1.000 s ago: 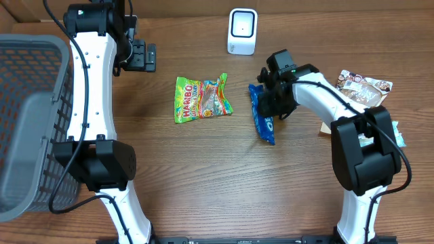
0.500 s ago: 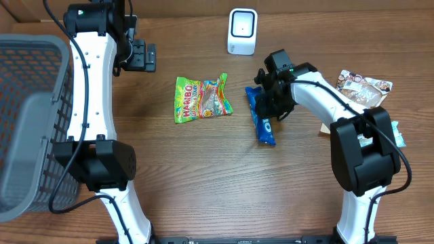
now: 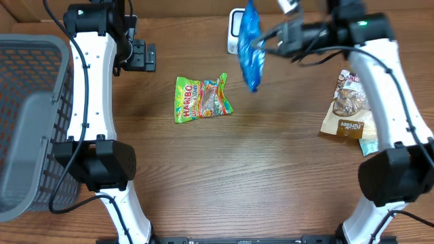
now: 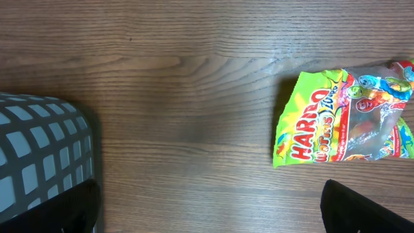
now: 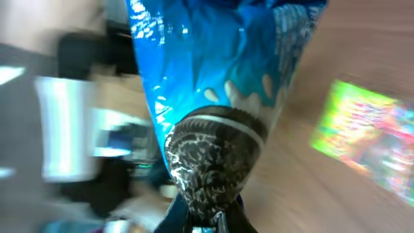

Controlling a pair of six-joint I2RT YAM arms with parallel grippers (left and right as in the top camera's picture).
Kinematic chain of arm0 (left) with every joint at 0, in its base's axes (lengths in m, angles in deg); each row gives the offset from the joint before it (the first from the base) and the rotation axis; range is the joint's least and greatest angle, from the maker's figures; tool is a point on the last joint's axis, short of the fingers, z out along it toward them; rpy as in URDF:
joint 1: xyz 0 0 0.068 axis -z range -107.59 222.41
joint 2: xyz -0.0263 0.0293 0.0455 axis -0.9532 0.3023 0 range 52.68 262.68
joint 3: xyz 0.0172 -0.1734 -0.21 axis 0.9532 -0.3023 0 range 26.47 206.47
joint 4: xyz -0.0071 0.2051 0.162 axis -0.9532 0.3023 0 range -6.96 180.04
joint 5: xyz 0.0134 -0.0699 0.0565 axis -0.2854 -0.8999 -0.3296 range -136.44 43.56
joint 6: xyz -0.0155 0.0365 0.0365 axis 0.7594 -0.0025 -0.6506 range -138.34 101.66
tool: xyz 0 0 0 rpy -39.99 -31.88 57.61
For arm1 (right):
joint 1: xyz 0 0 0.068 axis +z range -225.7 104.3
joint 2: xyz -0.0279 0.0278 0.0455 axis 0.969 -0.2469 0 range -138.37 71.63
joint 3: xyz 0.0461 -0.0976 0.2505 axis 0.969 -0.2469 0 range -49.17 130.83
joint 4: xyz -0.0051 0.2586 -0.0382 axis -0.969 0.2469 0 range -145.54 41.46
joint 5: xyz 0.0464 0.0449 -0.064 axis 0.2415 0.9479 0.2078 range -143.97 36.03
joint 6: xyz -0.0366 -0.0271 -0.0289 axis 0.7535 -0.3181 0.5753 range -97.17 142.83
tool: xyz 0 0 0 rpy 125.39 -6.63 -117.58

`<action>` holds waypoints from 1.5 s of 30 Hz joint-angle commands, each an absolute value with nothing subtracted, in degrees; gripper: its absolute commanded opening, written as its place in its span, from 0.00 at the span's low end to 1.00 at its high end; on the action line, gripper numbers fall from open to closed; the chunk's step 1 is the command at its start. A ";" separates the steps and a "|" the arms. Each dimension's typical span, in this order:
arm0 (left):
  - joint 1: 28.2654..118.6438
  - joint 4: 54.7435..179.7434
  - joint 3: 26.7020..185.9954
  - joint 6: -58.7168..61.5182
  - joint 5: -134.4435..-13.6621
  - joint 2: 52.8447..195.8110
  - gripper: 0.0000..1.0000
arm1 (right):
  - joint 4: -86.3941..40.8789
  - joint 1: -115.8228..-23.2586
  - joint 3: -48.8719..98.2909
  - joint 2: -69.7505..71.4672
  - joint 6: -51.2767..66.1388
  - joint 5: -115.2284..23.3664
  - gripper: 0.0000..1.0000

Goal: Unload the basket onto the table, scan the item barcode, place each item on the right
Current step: 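Lift the Oreo bar and hold it against the white scanner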

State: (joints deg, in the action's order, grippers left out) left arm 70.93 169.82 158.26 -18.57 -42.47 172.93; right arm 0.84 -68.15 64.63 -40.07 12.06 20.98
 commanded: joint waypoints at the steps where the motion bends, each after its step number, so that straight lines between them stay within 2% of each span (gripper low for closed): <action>1: 71.41 169.75 158.63 -19.66 -43.08 173.36 1.00 | -2.57 -69.03 65.24 -39.92 3.32 36.00 0.03; 5: 71.41 169.75 158.63 -19.66 -43.08 173.36 1.00 | -8.54 -68.66 65.24 -39.92 2.62 36.02 0.03; 15: 71.41 169.75 158.63 -19.66 -43.08 173.36 1.00 | -33.00 -68.52 65.24 -39.92 2.88 36.02 0.03; 21: 71.41 169.75 158.63 -19.66 -43.08 173.36 1.00 | -34.44 -67.13 65.24 -39.92 8.04 36.04 0.04; 29: 71.41 169.75 158.63 -19.66 -43.08 173.36 1.00 | -37.22 -63.45 65.22 -40.37 9.22 33.51 0.04; 32: 71.41 169.75 158.63 -19.66 -43.08 173.36 0.99 | -29.85 -63.43 65.22 -40.83 7.61 14.62 0.04; 35: 71.41 169.75 158.63 -19.66 -43.08 173.36 1.00 | -21.37 -62.25 65.22 -41.23 7.63 -11.34 0.04; 38: 71.41 169.75 158.63 -19.66 -43.08 173.36 1.00 | -17.59 -59.89 65.24 -42.41 7.91 -30.51 0.03; 45: 71.41 169.75 158.63 -19.66 -43.08 173.36 0.99 | -17.52 -55.89 65.35 -45.86 7.89 -49.96 0.03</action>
State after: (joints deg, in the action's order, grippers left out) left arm 70.93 169.84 158.24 -18.57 -42.82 172.93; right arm -16.89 -57.20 64.72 -45.05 7.69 -35.52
